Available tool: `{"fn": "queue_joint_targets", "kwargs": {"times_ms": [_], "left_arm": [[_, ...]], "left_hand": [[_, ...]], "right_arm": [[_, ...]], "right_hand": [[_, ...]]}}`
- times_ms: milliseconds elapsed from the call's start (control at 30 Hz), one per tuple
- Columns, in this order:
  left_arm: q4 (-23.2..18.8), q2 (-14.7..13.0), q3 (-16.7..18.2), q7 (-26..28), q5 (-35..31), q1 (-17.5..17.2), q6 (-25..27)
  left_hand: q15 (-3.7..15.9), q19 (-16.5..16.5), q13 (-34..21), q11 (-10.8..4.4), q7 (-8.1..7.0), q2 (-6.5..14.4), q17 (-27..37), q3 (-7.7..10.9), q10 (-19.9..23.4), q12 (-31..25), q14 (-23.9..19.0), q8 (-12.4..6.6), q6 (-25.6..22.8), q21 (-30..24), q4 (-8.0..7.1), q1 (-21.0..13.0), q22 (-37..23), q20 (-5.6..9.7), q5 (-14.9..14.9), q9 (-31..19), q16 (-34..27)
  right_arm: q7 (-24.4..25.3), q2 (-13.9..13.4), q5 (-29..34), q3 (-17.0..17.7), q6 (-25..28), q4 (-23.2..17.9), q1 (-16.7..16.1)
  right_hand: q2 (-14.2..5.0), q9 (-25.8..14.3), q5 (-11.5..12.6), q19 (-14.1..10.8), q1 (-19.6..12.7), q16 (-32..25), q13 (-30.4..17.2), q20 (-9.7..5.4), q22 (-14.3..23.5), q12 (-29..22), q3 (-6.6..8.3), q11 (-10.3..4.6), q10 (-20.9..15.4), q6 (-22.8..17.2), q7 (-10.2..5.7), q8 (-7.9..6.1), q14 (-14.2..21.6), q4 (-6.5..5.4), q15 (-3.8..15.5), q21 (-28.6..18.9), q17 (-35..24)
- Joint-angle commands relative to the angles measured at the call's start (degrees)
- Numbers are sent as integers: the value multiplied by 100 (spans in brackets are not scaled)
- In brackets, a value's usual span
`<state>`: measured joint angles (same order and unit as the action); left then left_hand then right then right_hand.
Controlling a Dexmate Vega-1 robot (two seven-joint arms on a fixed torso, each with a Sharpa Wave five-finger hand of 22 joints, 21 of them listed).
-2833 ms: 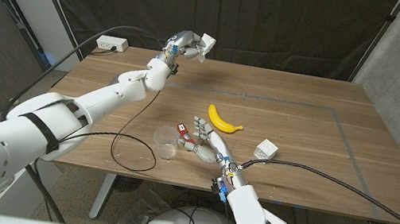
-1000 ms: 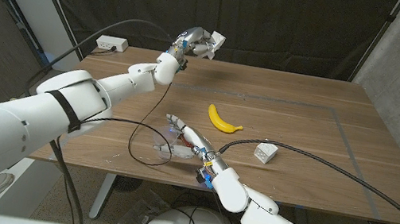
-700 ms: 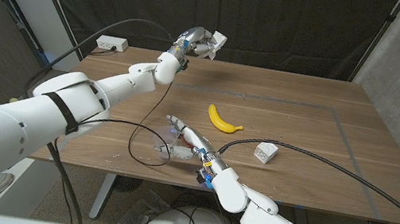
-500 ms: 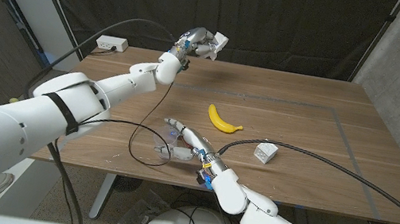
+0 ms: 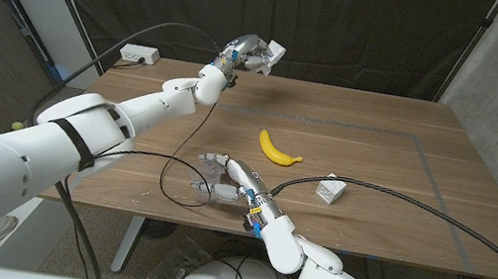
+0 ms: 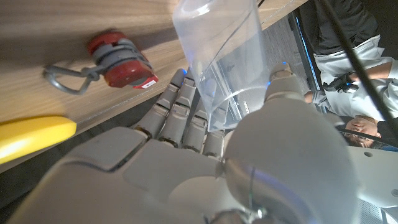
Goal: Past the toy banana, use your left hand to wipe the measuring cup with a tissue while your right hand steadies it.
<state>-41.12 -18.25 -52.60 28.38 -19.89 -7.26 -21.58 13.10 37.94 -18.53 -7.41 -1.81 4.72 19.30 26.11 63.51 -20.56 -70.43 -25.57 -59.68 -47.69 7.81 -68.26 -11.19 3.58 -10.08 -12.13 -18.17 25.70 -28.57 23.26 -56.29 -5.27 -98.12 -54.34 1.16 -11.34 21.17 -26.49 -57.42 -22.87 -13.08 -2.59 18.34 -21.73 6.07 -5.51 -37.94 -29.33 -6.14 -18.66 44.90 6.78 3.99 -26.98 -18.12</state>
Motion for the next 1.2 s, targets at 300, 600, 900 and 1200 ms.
{"fn": "queue_joint_targets", "kwargs": {"times_ms": [300,600,900,1200], "left_arm": [[-709,-263,277,-90,-31,-322,285],[-1377,-496,545,-154,51,-661,492],[-2126,-735,949,-551,474,-1095,451],[-2490,-957,1347,-1471,1312,-1450,-103]], "left_hand": [[-1,-51,-25,-320,107,-21,26,44,385,-3,-42,-19,-78,-67,-3,35,8,244,-2,-7,16],[-3,-62,-44,-315,112,-20,41,51,380,1,-41,-21,-81,-98,-11,46,12,246,-2,-19,33],[-2,-92,-62,-296,110,-23,55,60,364,10,-30,-11,-67,-122,-12,48,15,254,-1,-23,53],[0,-106,-85,-304,101,-21,71,69,333,23,-17,-8,-58,-158,-15,51,14,297,4,-35,75]], "right_arm": [[1199,60,25,288,-57,16,-152],[1547,-43,-135,645,-279,-8,-125],[1624,-54,-451,1034,-518,119,-24],[1604,186,-892,1425,-1046,633,225]], "right_hand": [[-184,-41,-13,-23,-143,-104,-116,-379,96,36,-110,17,0,-33,15,16,40,-10,937,-171,-247],[-246,-43,5,-68,-258,-114,-147,-433,113,31,-103,7,-77,-92,36,6,85,22,959,-259,-305],[-262,-46,13,-60,-340,-110,-174,-466,124,44,-119,9,-101,-121,54,5,121,45,957,-320,-348],[-283,-49,16,-40,-374,-85,-196,-485,131,61,-137,23,-99,-117,53,17,119,42,952,-365,-373]]}}
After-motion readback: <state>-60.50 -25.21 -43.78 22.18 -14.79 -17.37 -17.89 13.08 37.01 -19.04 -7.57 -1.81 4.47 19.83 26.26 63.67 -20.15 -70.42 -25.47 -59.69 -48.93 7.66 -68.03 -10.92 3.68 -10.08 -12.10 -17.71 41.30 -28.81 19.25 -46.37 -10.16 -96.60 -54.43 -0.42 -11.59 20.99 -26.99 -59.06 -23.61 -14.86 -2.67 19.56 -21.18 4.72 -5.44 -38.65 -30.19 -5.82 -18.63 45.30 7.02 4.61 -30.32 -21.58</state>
